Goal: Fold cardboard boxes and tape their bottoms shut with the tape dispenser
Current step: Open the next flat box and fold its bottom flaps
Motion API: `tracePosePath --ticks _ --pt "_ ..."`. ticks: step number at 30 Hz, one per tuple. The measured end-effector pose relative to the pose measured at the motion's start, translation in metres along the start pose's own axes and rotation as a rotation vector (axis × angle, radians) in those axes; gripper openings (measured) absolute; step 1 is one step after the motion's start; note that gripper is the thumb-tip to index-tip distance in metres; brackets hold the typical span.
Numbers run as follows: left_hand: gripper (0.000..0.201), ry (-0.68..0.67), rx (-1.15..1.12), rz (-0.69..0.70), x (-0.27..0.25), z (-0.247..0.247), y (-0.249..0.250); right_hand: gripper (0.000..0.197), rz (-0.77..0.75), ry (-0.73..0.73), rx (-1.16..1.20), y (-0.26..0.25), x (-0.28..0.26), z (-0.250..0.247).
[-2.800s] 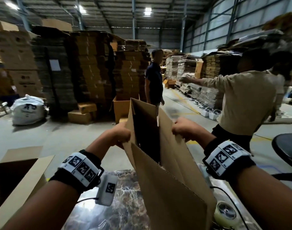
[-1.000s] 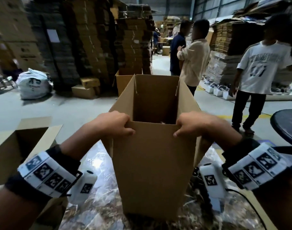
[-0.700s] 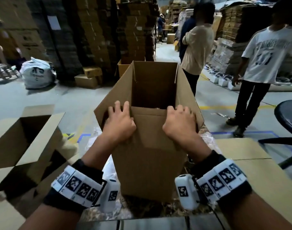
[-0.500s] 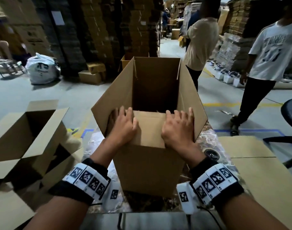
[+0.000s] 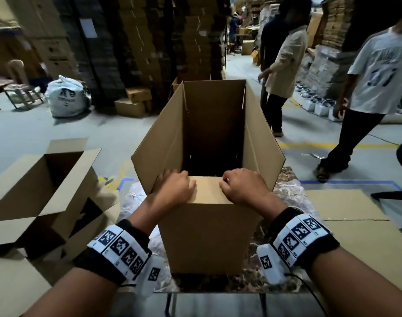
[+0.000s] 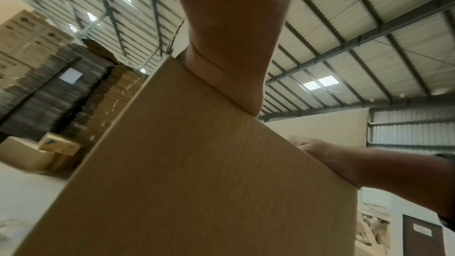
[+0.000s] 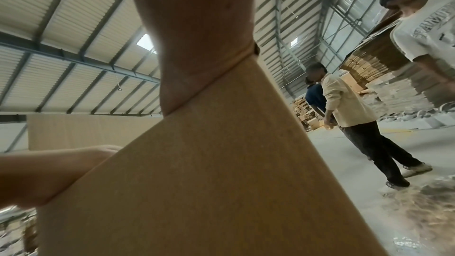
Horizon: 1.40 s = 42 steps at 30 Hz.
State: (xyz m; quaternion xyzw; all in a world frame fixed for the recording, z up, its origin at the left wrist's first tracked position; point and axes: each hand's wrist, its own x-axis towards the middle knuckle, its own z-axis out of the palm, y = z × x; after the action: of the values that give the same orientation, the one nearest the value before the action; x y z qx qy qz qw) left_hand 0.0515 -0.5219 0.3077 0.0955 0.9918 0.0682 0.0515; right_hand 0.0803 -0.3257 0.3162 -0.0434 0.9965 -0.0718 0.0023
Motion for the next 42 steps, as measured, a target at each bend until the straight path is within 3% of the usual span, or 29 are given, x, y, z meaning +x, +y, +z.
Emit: tracePosePath --ticks 2,8,13,17,25,30,36,42 --pt "0.041 0.017 0.024 0.021 -0.002 -0.005 0.004 0.034 0.007 0.01 0.016 0.005 -0.001 0.0" --pt "0.05 0.151 0.433 0.186 -0.024 -0.066 0.022 0.038 -0.002 0.023 -0.003 0.014 -0.006 -0.007" --pt "0.058 0.117 0.559 0.256 -0.026 -0.129 0.03 0.036 0.023 0.021 -0.039 0.012 -0.01 -0.024" --pt "0.057 0.013 0.422 0.307 0.006 -0.168 0.038 0.055 0.041 -0.019 -0.012 -0.007 -0.002 -0.061" --pt "0.054 -0.042 0.302 0.285 0.098 -0.203 0.019 0.062 -0.017 -0.038 -0.083 -0.033 0.042 -0.154" --pt "0.055 -0.056 0.158 0.268 0.158 -0.215 -0.004 0.063 -0.013 -0.09 -0.119 -0.036 0.104 -0.201" --pt "0.06 0.043 0.018 0.292 0.223 -0.223 -0.02 0.06 0.136 -0.046 0.063 -0.03 0.193 -0.198" --pt "0.078 0.119 -0.186 0.225 0.269 -0.213 -0.021 0.078 0.247 0.038 0.103 -0.006 0.267 -0.167"
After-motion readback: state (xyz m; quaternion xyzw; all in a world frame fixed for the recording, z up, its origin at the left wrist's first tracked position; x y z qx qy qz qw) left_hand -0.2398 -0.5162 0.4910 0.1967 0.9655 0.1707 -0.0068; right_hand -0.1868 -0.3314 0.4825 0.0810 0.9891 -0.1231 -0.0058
